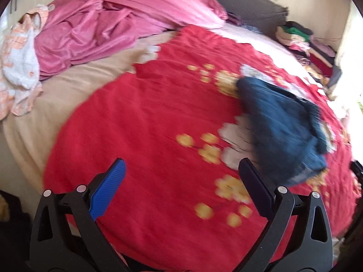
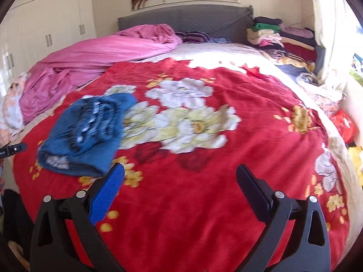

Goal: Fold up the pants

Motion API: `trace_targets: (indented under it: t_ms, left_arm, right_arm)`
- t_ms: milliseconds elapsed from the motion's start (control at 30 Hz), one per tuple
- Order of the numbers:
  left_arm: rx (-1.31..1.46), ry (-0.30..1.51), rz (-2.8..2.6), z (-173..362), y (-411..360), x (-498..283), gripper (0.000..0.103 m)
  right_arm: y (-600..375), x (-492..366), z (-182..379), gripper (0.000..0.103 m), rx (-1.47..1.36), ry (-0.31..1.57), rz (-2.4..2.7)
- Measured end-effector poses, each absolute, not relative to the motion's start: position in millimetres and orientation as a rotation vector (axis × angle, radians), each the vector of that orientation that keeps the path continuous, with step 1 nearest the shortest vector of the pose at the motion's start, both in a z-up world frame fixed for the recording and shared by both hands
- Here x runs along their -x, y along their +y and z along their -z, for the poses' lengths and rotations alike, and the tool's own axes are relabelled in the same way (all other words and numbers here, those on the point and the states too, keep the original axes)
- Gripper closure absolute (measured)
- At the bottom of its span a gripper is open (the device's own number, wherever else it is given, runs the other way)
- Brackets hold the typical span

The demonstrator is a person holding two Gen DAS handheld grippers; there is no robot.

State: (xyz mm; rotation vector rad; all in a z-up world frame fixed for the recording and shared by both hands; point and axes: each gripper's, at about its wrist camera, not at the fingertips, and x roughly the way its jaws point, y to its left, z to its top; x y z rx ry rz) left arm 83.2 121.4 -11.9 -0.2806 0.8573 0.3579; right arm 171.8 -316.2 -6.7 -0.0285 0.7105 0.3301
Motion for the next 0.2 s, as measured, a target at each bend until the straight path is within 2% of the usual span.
trace_targets:
  t_ms: [200]
  left_arm:
    - [0.351, 0.957, -0.602, 28, 268, -166, 0.010]
  right_arm:
    - [-432, -273, 24, 0.005, -0.011, 0.826, 0.003]
